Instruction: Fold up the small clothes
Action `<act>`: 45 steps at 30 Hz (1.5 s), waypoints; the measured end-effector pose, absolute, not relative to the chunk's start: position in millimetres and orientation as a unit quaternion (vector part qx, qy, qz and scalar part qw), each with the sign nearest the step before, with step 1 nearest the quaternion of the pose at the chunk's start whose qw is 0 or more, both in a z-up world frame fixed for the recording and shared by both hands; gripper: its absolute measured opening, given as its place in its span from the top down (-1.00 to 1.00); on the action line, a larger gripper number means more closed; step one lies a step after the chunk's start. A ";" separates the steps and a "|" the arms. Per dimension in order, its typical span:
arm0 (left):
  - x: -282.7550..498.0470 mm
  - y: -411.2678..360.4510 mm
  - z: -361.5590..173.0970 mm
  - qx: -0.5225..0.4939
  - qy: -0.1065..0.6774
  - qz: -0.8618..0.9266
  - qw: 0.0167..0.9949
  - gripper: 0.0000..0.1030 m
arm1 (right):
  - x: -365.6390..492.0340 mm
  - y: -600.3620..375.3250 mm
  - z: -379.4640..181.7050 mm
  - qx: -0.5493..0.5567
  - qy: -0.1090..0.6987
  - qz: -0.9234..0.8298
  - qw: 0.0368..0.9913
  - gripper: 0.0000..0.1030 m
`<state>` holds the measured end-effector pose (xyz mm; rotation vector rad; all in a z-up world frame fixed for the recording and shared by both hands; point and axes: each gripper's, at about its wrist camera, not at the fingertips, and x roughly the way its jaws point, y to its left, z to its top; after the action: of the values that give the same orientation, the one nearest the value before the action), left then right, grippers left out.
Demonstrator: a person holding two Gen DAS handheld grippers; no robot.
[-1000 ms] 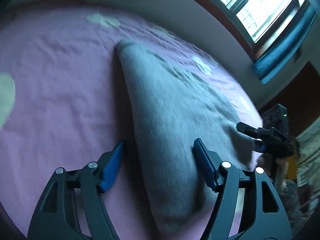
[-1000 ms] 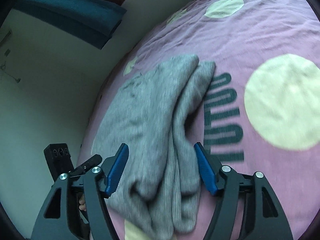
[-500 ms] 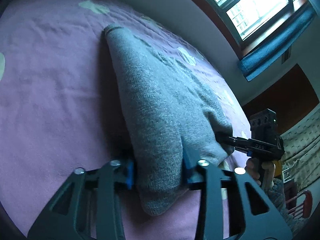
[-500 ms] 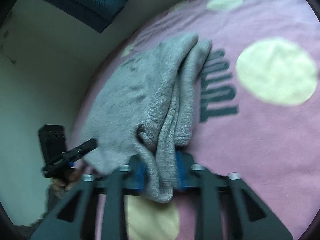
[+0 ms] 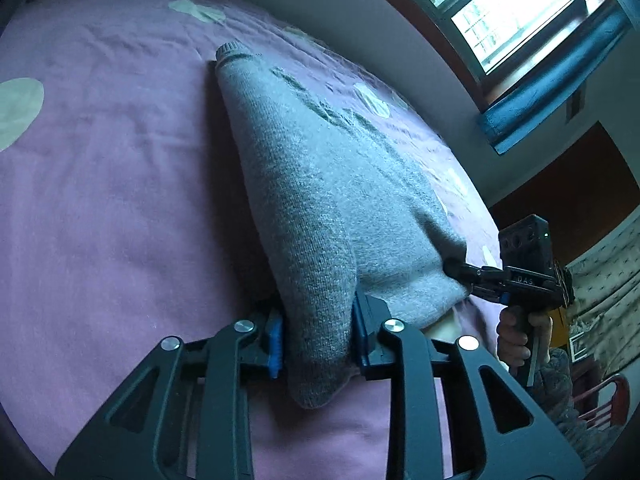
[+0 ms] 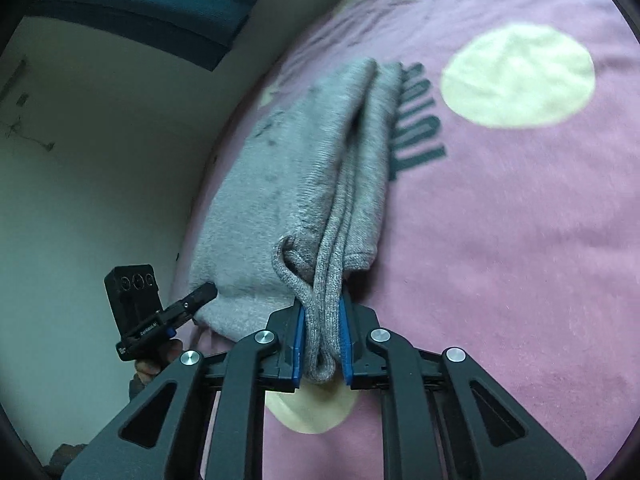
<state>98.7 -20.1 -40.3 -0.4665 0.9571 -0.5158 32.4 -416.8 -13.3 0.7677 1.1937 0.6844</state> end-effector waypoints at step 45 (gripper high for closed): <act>93.4 -24.6 -34.7 -0.167 0.434 -0.186 0.866 -0.44 | 86.5 -435.6 -8.0 0.367 0.513 0.237 0.739 -0.10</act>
<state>93.4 -24.6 -34.7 -0.3494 0.9094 -0.3892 86.5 -435.6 -8.0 0.8063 1.1270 0.5193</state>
